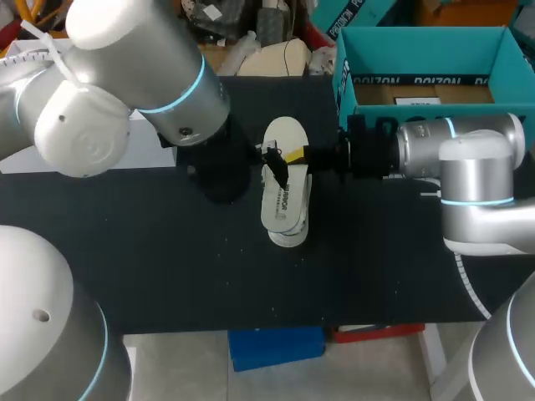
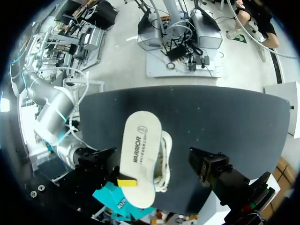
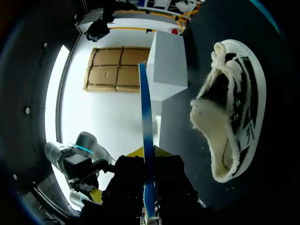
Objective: Take the shoe out of the shoebox, open the shoe tongue, remove and reinsert the insole, then place the shoe into the shoebox
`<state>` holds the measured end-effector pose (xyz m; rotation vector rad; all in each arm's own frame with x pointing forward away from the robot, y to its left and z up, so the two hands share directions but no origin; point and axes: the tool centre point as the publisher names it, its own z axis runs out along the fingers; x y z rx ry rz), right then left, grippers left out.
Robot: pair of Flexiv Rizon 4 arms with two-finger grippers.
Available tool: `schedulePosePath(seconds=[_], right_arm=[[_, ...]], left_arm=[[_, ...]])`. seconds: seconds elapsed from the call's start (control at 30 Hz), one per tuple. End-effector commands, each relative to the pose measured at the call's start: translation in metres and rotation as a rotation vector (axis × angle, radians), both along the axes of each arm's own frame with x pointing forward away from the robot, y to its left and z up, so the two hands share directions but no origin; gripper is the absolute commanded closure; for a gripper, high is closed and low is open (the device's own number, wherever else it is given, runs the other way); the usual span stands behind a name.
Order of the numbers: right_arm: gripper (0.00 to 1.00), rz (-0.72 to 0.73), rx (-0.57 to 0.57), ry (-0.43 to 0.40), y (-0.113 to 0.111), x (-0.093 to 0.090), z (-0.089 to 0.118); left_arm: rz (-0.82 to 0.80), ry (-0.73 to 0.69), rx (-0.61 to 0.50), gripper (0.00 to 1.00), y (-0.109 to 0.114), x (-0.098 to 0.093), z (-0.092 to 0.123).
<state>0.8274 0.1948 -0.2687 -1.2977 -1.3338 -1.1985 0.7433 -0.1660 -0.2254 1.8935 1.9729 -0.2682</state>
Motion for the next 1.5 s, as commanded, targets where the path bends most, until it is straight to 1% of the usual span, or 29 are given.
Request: schedulePosePath(seconds=[0.03,0.1,0.13,0.2,0.27,0.3,0.33,0.4,0.47,1.1,1.2,1.27,1.37,1.5], right_arm=[[1.00,-0.002,-0.002,0.000,0.001,0.000,0.000],[1.00,-0.002,-0.002,0.000,0.001,0.000,0.000],[1.00,-0.002,-0.002,0.000,0.001,0.000,0.000],[1.00,-0.002,-0.002,0.000,0.001,0.000,0.000],[1.00,-0.002,-0.002,0.000,0.001,0.000,0.000],[1.00,-0.002,-0.002,0.000,0.001,0.000,0.000],[1.00,-0.002,-0.002,0.000,0.001,0.000,0.000],[1.00,-0.002,-0.002,0.000,0.001,0.000,0.000],[1.00,-0.002,-0.002,0.000,0.001,0.000,0.000],[1.00,-0.002,-0.002,0.000,0.001,0.000,0.000],[1.00,-0.002,-0.002,0.000,0.001,0.000,0.000],[1.00,-0.002,-0.002,0.000,0.001,0.000,0.000],[1.00,-0.002,-0.002,0.000,0.001,0.000,0.000],[1.00,-0.002,-0.002,0.000,0.001,0.000,0.000]], left_arm=[[-0.007,-0.008,-0.050,0.00,0.003,-0.001,-0.004],[-0.007,-0.008,-0.050,0.00,0.003,-0.001,-0.004],[-0.035,0.028,-0.147,0.00,0.003,-0.004,-0.004],[-0.054,0.098,-0.385,0.00,0.005,-0.007,-0.007],[-0.082,0.112,-0.555,0.00,0.009,-0.011,-0.009],[-0.091,0.128,-0.612,0.00,0.010,-0.011,-0.010],[-0.108,0.148,-0.725,0.00,0.015,-0.013,-0.009],[-0.170,0.136,-0.837,0.00,0.020,-0.017,-0.009],[-0.175,0.109,-0.918,0.00,0.026,-0.018,-0.010],[-0.175,0.109,-0.918,0.00,0.026,-0.018,-0.010],[-0.168,0.004,-0.979,0.00,0.028,-0.023,-0.019],[-0.148,-0.003,-1.046,0.00,0.031,-0.023,-0.026],[-0.123,-0.051,-1.075,0.00,0.034,-0.021,-0.033],[-0.100,-0.084,-1.119,0.00,0.037,-0.017,-0.035]])
